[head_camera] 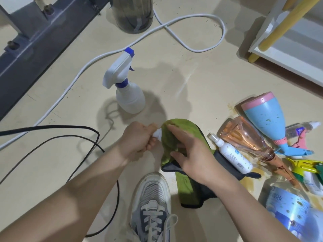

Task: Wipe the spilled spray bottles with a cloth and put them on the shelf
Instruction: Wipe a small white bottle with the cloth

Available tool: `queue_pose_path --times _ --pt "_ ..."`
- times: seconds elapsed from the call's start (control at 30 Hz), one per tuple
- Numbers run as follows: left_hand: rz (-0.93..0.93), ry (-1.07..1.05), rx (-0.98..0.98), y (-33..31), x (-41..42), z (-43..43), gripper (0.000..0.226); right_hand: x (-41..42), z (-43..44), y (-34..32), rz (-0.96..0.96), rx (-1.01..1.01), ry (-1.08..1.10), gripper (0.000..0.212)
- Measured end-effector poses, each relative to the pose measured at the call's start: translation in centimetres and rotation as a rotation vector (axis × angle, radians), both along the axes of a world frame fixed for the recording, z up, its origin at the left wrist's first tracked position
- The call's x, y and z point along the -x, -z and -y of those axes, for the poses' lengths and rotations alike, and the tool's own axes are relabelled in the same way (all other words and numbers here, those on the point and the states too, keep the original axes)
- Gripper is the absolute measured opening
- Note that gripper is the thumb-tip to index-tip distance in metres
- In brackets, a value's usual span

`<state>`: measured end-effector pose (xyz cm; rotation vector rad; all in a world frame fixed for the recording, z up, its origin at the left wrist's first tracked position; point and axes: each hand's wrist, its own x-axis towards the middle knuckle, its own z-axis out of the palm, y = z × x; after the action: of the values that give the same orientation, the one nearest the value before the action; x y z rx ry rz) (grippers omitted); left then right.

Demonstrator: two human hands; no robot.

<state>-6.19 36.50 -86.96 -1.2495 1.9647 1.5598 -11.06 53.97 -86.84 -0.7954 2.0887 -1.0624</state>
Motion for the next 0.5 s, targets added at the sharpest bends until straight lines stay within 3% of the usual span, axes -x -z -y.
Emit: queue_pose_path --times 0.17,0.4,0.5 --pt "0.056 -0.006 -0.114 -0.3 -1.1 -1.3 0.048 0.5 0.6 3.4 -0.324 -0.103 -0.101 0.071" --pt "-0.037 -0.243 -0.137 0.5 -2.4 -1.8 0.041 3.0 -1.3 5.0 -0.294 -0.282 -0.130 0.062" --pt "-0.064 -0.160 -0.037 0.8 -3.1 -1.8 0.021 1.3 -0.4 4.3 -0.356 -0.220 -0.078 0.042"
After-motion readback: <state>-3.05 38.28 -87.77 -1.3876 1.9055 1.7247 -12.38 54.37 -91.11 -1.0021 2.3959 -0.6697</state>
